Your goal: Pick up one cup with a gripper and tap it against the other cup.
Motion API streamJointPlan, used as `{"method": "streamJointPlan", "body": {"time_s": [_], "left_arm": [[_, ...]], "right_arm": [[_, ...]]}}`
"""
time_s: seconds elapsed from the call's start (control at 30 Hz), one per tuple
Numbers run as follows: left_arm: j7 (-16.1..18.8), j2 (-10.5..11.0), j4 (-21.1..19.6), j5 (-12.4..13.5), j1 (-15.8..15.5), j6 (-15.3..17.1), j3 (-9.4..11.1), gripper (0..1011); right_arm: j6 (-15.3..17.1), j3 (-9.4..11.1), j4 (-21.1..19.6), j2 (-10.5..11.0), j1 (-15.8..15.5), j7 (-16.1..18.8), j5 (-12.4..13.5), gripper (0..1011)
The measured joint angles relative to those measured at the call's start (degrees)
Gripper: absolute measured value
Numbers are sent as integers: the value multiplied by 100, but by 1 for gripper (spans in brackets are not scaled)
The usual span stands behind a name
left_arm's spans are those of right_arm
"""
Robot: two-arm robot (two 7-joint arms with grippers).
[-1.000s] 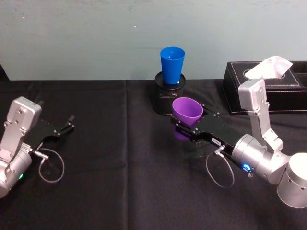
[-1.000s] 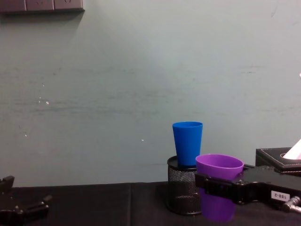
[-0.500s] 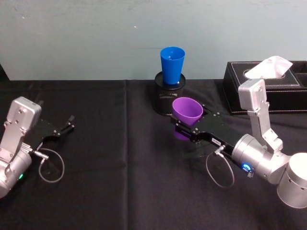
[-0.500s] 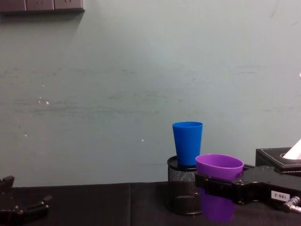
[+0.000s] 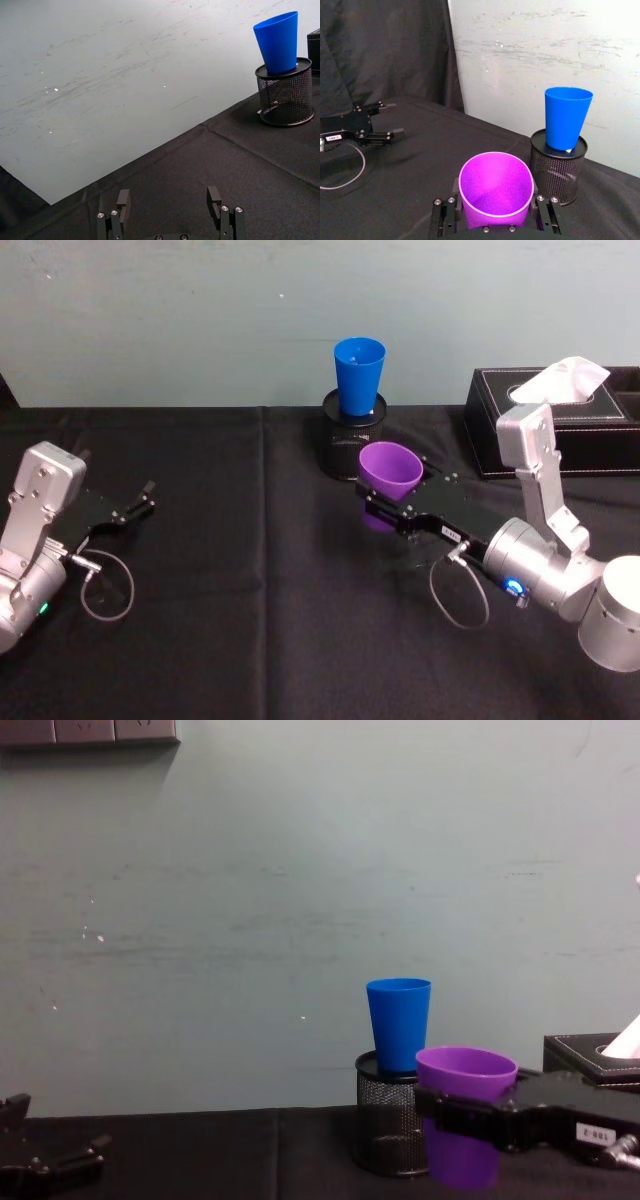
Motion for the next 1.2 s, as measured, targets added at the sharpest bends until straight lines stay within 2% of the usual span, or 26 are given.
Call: {"method": "streamJointPlan", "body": {"time_s": [0.27,0.4,0.43,0.6,0.73,0.87,1.07,1.2], "left_arm": [[0,0,0,0,0,0,0,1000],[0,0,0,1,0,0,0,1000],[0,0,0,0,0,0,0,1000],[0,0,0,1,0,0,0,1000],[0,0,0,1,0,0,0,1000],[0,0,0,1,0,0,0,1000],[0,0,0,1,0,0,0,1000],[0,0,0,1,0,0,0,1000]], "right_arm": [[355,-16,122,-2,346,146,106,723],[574,-62,412,-84,664,245,231,723],[574,-62,412,-84,664,245,231,723],[726,-170,890,-231,1114,252,249,723],[810,-233,1220,-390,1423,121,189,723],[871,-256,1378,-514,1572,-87,91,723],[929,-247,1505,-707,1674,-399,-76,723],[929,-233,1627,-843,1751,-483,-155,723]]}}
